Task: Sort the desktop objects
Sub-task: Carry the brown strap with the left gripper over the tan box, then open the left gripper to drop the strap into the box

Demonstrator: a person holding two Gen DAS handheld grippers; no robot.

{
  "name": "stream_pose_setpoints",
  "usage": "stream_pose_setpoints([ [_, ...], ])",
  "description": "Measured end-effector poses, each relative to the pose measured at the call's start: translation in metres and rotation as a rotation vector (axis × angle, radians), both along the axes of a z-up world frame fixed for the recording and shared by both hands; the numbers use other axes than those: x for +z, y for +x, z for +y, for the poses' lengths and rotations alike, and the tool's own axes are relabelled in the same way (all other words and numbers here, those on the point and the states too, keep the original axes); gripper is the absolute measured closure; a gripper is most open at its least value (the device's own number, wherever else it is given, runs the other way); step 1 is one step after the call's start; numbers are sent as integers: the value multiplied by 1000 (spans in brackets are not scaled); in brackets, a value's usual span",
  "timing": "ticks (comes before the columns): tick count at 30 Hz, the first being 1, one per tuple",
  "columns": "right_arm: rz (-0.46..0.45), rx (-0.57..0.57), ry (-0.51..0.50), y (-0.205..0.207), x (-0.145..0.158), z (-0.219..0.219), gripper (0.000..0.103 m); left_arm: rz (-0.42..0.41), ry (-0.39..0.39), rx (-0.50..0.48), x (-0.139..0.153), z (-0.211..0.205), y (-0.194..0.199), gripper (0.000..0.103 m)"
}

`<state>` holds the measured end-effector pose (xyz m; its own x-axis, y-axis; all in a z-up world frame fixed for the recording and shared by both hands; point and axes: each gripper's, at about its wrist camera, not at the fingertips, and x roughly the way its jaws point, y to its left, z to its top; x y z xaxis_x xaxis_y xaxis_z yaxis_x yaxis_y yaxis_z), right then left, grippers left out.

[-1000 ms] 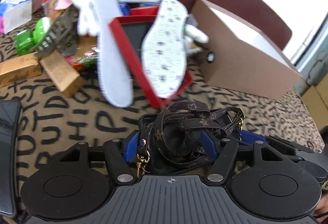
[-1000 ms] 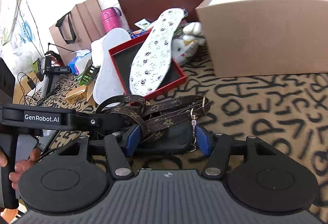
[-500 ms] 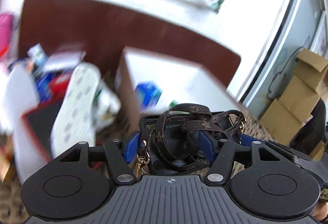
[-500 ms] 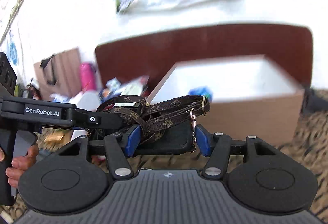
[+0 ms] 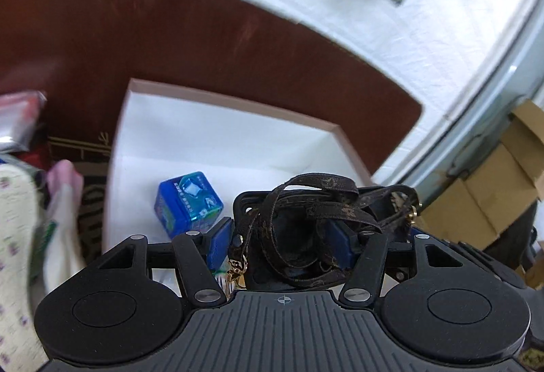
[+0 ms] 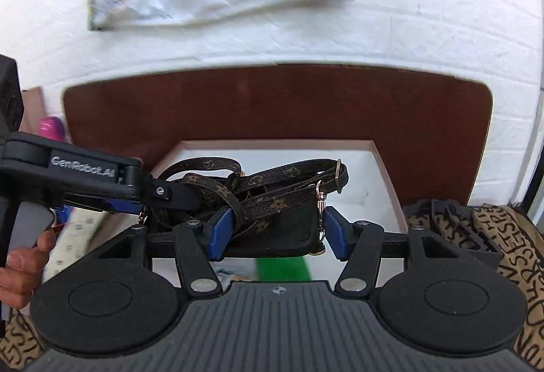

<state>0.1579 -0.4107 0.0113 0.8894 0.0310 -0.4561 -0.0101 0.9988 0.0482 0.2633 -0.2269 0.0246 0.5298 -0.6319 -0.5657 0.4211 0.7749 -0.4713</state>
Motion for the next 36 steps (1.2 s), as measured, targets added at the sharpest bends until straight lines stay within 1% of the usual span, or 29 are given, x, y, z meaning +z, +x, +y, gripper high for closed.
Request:
stream_pose_setpoints([
  [4, 62, -12, -26, 34, -8, -14, 40, 99, 0, 16, -19, -18, 38, 31],
  [7, 107, -18, -22, 54, -13, -24, 40, 161, -15, 32, -33, -26, 62, 31],
  [9, 131, -22, -43, 65, -16, -27, 40, 188, -22, 34, -41, -32, 72, 31],
  [11, 159, -23, -61, 75, -19, -30, 40, 190, -15, 34, -46, -39, 80, 31],
  [15, 213, -39, -54, 95, -25, -39, 40, 191, -14, 38, -53, -46, 92, 31],
  [19, 245, -48, -77, 106, -32, -37, 34, 202, -29, 46, -56, -48, 103, 29],
  [20, 243, -52, -85, 107, -32, -35, 27, 200, -34, 45, -56, -48, 104, 24],
  [21, 231, -48, -93, 107, -32, -33, 22, 197, -41, 42, -55, -47, 105, 15],
  [22, 207, -40, -101, 104, -30, -31, 13, 194, -57, 38, -54, -44, 104, 9],
  [23, 184, -35, -112, 102, -28, -28, 9, 189, -77, 35, -53, -42, 104, 2],
  [25, 161, -28, -136, 98, -26, -24, 5, 182, -111, 36, -49, -37, 102, 0],
  [27, 158, -33, -142, 95, -25, -21, 3, 201, -140, 19, -45, -35, 101, 0],
  [30, 162, -42, -107, 88, -22, -21, 2, 239, -173, -10, -43, -32, 98, 0],
  [32, 160, -68, -73, 82, -18, -24, 1, 229, -170, -25, -39, -29, 92, 0],
  [36, 153, -106, 9, 74, -11, -32, 1, 180, -131, -48, -33, -35, 76, 0],
])
